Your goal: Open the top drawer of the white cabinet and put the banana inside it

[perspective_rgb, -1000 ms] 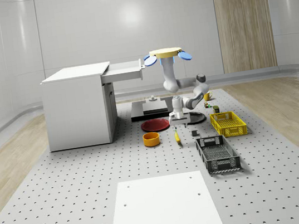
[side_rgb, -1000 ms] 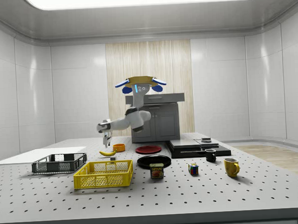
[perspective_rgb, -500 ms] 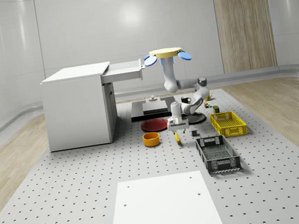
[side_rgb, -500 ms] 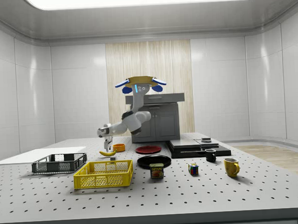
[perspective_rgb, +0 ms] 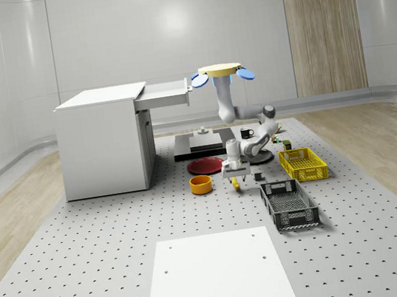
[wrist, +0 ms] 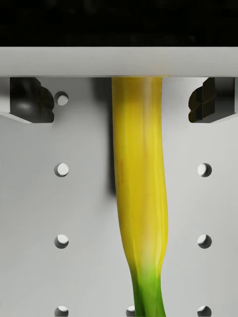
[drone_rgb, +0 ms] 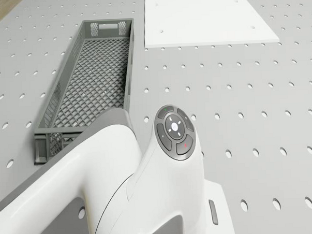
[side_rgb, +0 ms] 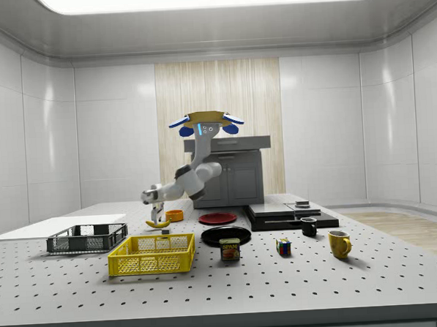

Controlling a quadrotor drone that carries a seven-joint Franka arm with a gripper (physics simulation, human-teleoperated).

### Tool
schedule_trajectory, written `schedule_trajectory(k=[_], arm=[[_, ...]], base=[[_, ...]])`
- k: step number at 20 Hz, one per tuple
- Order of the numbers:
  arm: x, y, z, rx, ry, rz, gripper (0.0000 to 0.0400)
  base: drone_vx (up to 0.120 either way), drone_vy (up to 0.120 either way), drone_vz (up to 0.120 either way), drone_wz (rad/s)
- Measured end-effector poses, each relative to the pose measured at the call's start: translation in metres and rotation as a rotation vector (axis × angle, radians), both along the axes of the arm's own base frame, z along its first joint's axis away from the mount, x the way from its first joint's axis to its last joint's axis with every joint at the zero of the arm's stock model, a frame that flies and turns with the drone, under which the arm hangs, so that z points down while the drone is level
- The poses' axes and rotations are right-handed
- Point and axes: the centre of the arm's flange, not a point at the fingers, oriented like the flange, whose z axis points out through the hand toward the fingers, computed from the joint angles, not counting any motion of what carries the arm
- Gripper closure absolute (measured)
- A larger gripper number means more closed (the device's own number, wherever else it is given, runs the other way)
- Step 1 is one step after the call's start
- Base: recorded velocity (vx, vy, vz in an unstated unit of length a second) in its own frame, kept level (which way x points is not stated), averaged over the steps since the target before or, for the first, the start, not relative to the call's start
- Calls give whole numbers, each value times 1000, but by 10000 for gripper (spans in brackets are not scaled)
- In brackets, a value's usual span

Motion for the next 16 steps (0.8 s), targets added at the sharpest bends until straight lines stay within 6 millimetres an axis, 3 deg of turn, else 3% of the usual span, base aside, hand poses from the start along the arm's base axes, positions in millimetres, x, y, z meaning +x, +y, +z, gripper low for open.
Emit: schedule_trajectory(k=[16], arm=[[8,8,24,0,0,0,0]], base=[[0,0,0,0]])
